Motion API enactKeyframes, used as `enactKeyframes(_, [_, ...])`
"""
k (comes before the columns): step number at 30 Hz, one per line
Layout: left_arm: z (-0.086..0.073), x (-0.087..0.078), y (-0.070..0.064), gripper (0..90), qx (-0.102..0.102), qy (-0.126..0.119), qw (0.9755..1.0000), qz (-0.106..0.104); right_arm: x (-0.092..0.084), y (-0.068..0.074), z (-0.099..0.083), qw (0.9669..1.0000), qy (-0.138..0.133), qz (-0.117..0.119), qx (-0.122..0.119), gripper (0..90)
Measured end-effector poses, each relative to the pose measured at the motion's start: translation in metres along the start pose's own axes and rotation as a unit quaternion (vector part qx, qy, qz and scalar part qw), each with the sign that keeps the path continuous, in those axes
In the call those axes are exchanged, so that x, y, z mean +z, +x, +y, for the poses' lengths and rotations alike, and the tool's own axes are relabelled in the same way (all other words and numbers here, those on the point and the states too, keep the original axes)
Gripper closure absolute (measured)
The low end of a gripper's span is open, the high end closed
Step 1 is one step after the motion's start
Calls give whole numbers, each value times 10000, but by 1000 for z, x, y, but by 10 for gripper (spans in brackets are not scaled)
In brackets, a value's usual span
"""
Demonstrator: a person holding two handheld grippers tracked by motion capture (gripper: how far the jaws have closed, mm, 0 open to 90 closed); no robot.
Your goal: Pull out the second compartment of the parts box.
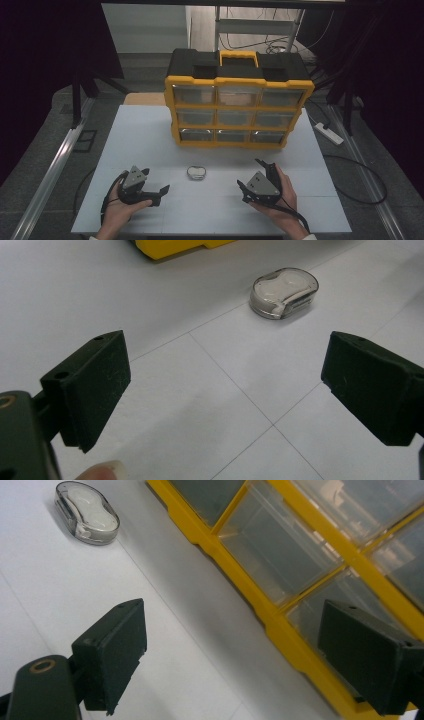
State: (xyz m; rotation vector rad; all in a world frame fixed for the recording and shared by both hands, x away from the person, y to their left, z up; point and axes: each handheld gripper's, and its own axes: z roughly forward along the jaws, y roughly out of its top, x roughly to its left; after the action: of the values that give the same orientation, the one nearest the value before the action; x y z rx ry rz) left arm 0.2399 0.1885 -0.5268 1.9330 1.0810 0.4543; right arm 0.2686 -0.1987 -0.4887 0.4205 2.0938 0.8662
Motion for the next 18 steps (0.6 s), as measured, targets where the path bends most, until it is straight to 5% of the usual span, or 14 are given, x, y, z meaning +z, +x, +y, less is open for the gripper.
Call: enactKeyframes(18, [0, 1, 0, 64, 6, 23, 10000, -25, -6, 1, 12, 9960, -19, -462, -768, 118])
